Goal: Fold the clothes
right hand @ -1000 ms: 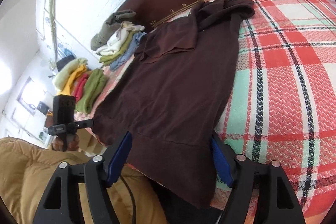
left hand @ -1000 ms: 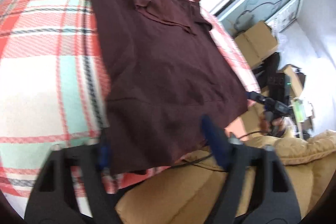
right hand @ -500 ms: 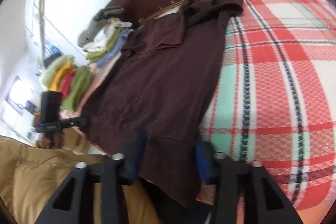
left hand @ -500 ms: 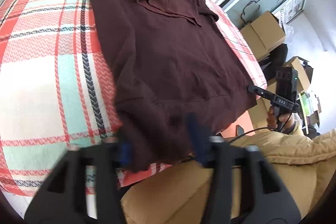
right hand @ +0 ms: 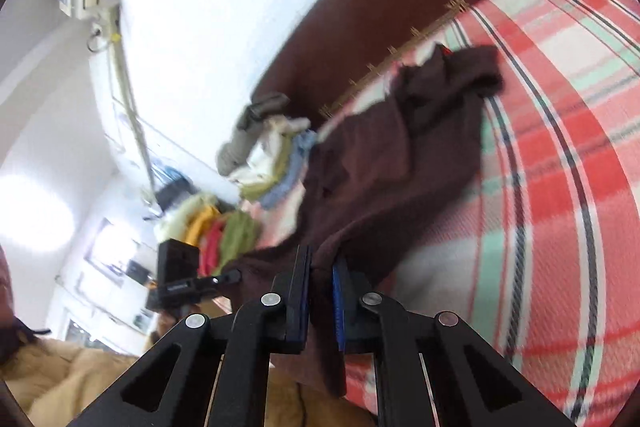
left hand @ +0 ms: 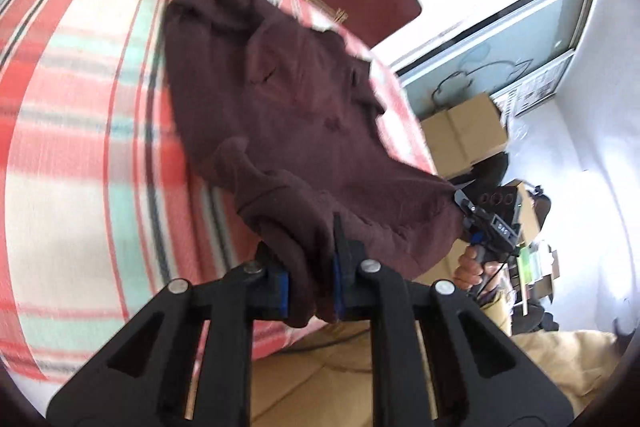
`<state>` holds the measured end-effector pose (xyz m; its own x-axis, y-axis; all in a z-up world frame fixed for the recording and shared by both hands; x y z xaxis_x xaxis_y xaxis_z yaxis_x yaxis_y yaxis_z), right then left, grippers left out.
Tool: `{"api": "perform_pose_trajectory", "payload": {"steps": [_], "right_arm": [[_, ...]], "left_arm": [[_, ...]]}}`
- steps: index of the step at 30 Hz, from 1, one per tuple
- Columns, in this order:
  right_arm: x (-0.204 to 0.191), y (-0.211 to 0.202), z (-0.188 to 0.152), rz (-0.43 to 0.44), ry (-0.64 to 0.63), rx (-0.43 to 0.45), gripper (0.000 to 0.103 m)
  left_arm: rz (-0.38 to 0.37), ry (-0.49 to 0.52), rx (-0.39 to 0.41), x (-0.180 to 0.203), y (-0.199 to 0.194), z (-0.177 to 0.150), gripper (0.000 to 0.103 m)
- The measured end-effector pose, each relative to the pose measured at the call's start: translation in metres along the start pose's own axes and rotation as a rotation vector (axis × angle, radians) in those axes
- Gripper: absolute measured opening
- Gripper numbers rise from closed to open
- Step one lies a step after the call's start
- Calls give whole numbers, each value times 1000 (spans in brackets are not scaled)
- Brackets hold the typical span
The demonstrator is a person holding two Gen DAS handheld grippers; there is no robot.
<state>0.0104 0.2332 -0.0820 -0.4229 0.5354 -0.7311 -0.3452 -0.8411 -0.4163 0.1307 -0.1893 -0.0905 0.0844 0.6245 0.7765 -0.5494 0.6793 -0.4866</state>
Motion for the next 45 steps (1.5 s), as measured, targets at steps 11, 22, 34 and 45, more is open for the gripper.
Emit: {"api": "perform_pose_trajectory", "payload": {"steps": [11,22,34,45], "right_arm": [[15,32,90,41,74,66,9],[65,89,143,-19,211,12,10],[86,101,181,-141,181,15,48],[21,72,88,-9,-130,-131,63]], "left_arm": [[31,-34,10,0,11,96,17],[97,-131,-43,-36,58,171,17],[114,-200,-69,-67,94,208,35],[73,-191,-75,-67,94,206,49]]}}
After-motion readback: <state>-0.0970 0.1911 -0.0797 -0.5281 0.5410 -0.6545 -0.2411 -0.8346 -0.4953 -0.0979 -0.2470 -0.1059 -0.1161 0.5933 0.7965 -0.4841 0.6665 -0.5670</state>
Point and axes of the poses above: each gripper's, at about its wrist camera, not at the fingertips, and y roughly the way its jaws point, x to its right, z to its top, the point moved 3 cm from there along y, roughly the way its jaws point, and after that the axes turned 6 degrees about -z, right-handed, at the moved point
